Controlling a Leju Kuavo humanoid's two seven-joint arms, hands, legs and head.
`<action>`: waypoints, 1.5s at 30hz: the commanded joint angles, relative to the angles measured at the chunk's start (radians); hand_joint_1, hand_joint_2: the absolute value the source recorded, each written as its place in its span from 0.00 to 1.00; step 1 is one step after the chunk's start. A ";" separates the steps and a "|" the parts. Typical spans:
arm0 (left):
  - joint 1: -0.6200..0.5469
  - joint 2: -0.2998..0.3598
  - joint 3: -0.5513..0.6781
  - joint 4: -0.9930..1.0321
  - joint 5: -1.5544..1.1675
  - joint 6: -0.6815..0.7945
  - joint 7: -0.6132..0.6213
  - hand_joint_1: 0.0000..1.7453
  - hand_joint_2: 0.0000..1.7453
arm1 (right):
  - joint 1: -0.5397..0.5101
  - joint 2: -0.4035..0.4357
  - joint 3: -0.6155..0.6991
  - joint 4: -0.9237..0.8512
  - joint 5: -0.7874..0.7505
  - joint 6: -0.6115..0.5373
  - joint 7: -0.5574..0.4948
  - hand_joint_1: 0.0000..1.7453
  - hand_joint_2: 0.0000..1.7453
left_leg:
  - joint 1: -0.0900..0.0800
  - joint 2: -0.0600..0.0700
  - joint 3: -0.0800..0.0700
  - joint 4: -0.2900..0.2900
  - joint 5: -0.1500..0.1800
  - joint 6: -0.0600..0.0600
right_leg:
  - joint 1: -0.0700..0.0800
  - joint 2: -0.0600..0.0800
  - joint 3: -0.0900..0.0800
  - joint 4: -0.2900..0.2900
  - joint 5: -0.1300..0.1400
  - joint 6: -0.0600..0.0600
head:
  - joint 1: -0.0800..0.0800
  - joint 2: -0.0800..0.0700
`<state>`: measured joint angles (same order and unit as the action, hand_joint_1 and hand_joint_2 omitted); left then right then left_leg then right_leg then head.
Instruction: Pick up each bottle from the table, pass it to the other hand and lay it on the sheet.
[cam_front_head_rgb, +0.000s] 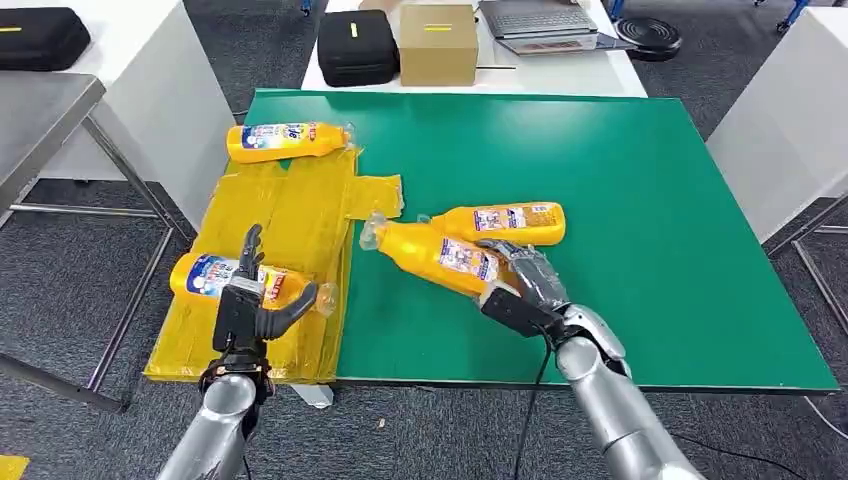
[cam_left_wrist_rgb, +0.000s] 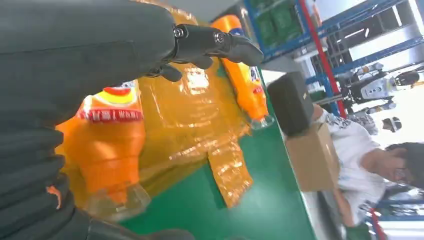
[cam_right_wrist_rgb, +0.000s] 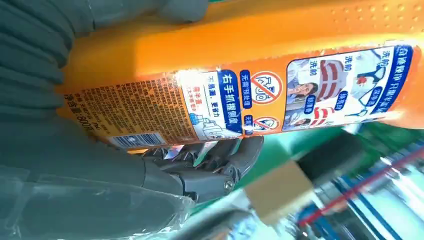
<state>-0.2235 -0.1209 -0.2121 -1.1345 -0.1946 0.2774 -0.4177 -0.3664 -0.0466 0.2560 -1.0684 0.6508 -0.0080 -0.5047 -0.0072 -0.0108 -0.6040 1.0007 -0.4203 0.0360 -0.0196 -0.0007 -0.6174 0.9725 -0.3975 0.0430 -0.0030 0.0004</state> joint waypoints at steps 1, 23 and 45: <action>-0.011 0.001 0.027 0.002 0.021 -0.019 0.005 0.00 1.00 | 0.005 0.043 -0.060 -0.053 -0.011 -0.003 -0.015 1.00 1.00 | 0.001 0.002 0.003 0.001 -0.002 -0.002 | 0.001 0.002 0.003 0.000 -0.001 -0.002 | 0.000 0.000; 0.011 0.068 -0.016 -0.073 0.647 -0.665 0.141 0.00 1.00 | -0.057 0.127 0.003 0.108 -0.065 0.031 -0.147 1.00 1.00 | 0.001 0.005 0.004 0.000 -0.002 -0.002 | 0.001 0.005 0.003 0.000 -0.001 -0.002 | 0.000 0.000; -0.071 0.044 -0.113 -0.014 0.720 -0.715 0.195 0.00 1.00 | -0.007 0.211 0.088 0.169 -0.122 0.023 -0.180 1.00 1.00 | 0.001 0.001 0.004 0.000 -0.002 -0.003 | 0.001 0.000 0.004 0.000 -0.002 -0.002 | 0.000 0.000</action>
<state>-0.2317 -0.0912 -0.2754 -1.2158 0.5738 -0.4856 -0.2022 -0.3441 0.1411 0.3098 -0.9957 0.5436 0.0076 -0.6825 -0.0079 -0.0103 -0.6046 1.0009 -0.4201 0.0360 -0.0204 -0.0005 -0.6183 0.9725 -0.3974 0.0430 -0.0031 0.0004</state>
